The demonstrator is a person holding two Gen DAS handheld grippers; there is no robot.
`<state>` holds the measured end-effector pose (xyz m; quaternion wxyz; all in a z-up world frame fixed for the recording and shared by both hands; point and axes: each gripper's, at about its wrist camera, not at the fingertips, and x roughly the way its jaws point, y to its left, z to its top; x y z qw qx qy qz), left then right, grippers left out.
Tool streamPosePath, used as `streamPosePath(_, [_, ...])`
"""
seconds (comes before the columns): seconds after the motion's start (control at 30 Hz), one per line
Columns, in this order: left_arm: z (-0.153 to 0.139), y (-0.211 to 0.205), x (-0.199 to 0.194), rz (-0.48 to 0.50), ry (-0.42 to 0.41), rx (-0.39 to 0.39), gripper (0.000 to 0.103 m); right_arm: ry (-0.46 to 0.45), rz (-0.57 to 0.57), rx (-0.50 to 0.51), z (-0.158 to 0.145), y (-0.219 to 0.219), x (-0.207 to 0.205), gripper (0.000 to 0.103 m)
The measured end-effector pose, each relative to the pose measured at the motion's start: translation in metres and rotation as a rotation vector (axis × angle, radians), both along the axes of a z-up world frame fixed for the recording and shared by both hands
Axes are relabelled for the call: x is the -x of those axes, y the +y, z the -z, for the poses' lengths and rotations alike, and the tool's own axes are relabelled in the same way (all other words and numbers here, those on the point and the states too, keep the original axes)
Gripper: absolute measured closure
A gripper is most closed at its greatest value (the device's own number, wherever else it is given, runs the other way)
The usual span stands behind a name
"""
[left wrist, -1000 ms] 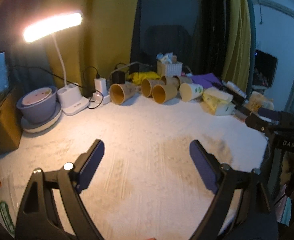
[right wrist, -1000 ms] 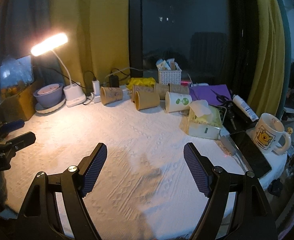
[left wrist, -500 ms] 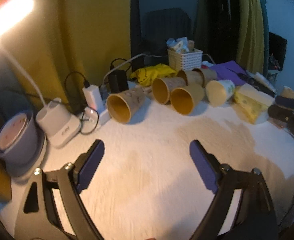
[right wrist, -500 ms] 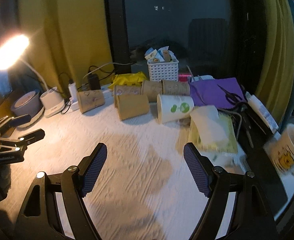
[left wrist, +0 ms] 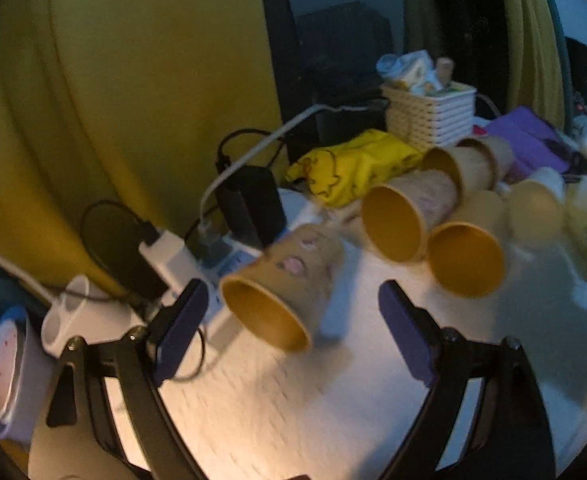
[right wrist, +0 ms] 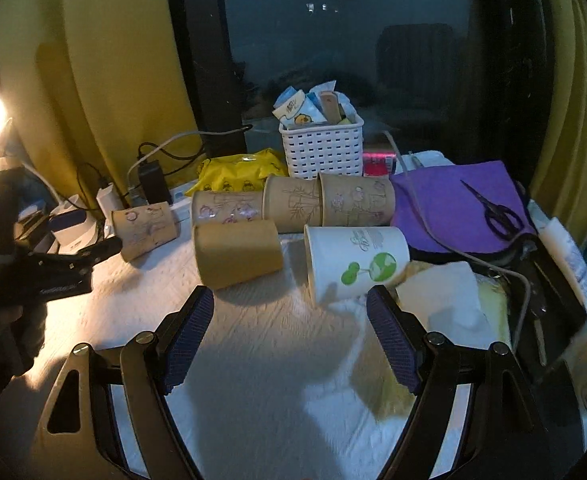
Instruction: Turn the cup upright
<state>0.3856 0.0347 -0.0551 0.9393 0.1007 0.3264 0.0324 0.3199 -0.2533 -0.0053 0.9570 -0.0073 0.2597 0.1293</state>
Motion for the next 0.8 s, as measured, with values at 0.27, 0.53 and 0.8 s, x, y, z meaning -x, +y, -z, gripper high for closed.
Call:
streamPosePath(0.27, [0.022,0.009,-0.036,0.015,0.052,-0.072,0.015,0.027,-0.030,-0.012,0.009,0.004,-0.022,0.021])
streamPosePath(0.53, [0.042,0.005,-0.046,0.042,0.120,-0.106,0.023,0.045,-0.033,-0.019,0.016,0.003,-0.026,0.021])
streamPosePath(0.8, [0.023,-0.002,-0.022,0.077,0.093,-0.044,0.024,0.037,-0.018,-0.018,0.012,0.000,-0.014,0.021])
